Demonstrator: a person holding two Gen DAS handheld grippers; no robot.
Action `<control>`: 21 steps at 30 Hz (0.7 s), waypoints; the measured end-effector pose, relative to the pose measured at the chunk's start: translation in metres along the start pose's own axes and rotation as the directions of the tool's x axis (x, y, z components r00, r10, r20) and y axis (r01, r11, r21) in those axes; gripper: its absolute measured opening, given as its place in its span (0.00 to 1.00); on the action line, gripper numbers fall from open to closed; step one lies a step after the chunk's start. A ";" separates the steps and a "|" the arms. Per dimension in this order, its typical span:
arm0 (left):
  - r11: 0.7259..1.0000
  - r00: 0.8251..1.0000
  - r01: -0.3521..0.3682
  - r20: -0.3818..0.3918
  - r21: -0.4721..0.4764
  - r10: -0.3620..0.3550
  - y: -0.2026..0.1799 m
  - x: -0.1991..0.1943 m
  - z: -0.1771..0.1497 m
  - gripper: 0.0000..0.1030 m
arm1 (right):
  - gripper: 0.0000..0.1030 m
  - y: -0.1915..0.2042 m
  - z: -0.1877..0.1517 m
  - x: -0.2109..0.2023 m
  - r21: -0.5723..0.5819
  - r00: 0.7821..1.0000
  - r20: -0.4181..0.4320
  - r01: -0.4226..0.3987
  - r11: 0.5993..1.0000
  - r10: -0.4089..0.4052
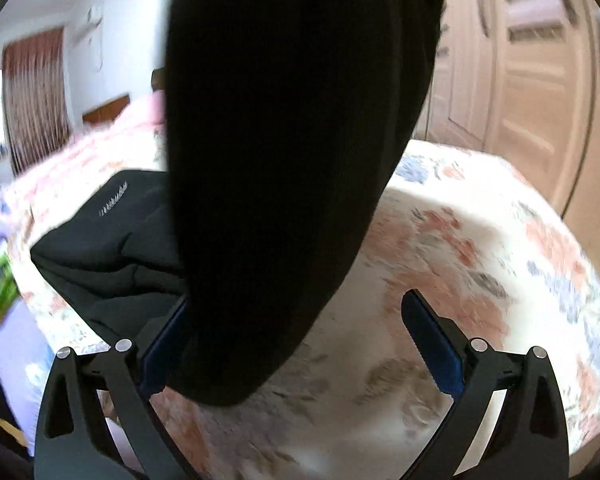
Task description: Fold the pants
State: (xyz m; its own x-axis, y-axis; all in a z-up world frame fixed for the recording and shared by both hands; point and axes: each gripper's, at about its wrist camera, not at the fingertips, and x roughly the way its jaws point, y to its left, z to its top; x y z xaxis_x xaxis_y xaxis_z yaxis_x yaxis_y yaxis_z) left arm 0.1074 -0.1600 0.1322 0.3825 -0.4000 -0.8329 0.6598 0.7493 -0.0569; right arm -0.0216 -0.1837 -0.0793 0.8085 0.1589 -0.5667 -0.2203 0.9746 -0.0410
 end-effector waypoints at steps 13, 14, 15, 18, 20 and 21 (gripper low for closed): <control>0.794 0.930 0.297 0.349 -0.531 -0.115 0.254 -0.042 -0.243 0.22 | 0.93 0.072 0.006 -0.004 -0.344 0.947 0.130 0.322 0.882 -0.295; 0.762 0.922 0.324 0.367 -0.561 -0.122 0.265 -0.031 -0.262 0.22 | 0.93 0.076 0.005 -0.005 -0.355 0.947 0.123 0.320 0.878 -0.295; 0.737 0.917 0.341 0.379 -0.584 -0.123 0.273 -0.020 -0.277 0.22 | 0.93 0.078 0.005 -0.003 -0.365 0.949 0.111 0.315 0.876 -0.295; 0.652 0.887 0.417 0.440 -0.633 -0.139 0.288 0.006 -0.318 0.22 | 0.93 0.078 0.008 0.001 -0.386 0.949 0.096 0.314 0.867 -0.301; 0.640 0.874 0.434 0.469 -0.634 -0.128 0.284 0.007 -0.326 0.22 | 0.93 0.077 0.011 0.005 -0.387 0.951 0.076 0.306 0.870 -0.300; 0.649 0.867 0.432 0.485 -0.626 -0.110 0.279 0.001 -0.328 0.22 | 0.93 0.080 0.011 0.005 -0.387 0.952 0.066 0.301 0.872 -0.300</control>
State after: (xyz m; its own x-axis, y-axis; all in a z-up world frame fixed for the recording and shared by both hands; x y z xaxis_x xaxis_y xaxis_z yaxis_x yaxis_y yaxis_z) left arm 0.0793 0.2219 -0.0652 0.5729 -0.6856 -0.4492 0.1890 0.6438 -0.7415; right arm -0.0292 -0.1032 -0.0767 0.8715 -0.1303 -0.4727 -0.1595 0.8363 -0.5245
